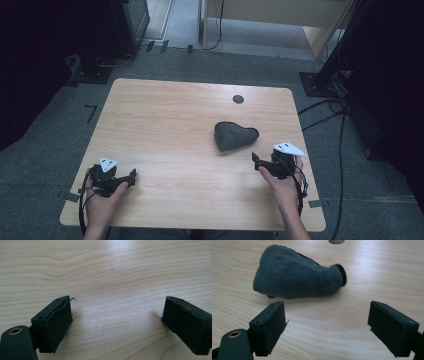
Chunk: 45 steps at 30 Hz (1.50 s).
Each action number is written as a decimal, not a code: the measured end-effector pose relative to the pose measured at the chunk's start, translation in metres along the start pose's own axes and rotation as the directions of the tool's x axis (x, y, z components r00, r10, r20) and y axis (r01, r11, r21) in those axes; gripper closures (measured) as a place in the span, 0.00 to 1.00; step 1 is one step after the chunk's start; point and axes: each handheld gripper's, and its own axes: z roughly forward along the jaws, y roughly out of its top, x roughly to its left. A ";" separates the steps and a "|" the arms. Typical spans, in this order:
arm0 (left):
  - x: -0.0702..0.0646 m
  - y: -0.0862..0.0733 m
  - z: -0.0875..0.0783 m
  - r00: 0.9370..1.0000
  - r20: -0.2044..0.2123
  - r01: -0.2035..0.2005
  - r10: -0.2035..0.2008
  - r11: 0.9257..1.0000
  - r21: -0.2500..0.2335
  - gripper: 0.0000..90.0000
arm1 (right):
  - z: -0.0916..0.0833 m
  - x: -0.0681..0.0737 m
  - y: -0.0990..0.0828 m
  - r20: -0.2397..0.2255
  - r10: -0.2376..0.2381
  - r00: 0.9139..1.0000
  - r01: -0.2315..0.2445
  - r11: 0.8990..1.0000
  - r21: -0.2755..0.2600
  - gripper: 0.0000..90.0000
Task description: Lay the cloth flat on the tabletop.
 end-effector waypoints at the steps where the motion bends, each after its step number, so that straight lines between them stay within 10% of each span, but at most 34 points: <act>1: 0.000 0.000 0.000 1.000 0.000 0.000 0.000 1.000 0.000 0.10 | 0.000 0.000 0.000 0.000 0.000 1.000 0.000 1.000 0.000 0.16; 32: 0.000 0.000 0.000 1.000 0.002 -0.004 0.004 1.000 0.001 0.10 | 0.085 0.074 0.039 -0.039 -0.105 0.994 0.108 0.990 0.088 0.17; 35: 0.000 0.000 0.000 1.000 0.002 -0.004 0.004 1.000 0.000 0.10 | 0.094 0.076 0.036 0.026 -0.129 0.991 0.126 0.987 0.104 0.32; 39: -0.003 0.003 -0.003 1.000 -0.011 0.012 -0.012 1.000 0.004 0.15 | 0.093 0.073 0.038 -0.011 -0.141 0.990 0.142 0.985 0.102 0.68; 45: -0.025 0.023 -0.017 0.997 0.072 -0.013 0.018 0.998 -0.065 0.15 | 0.079 0.071 0.045 -0.077 -0.134 0.988 0.136 0.990 0.029 0.83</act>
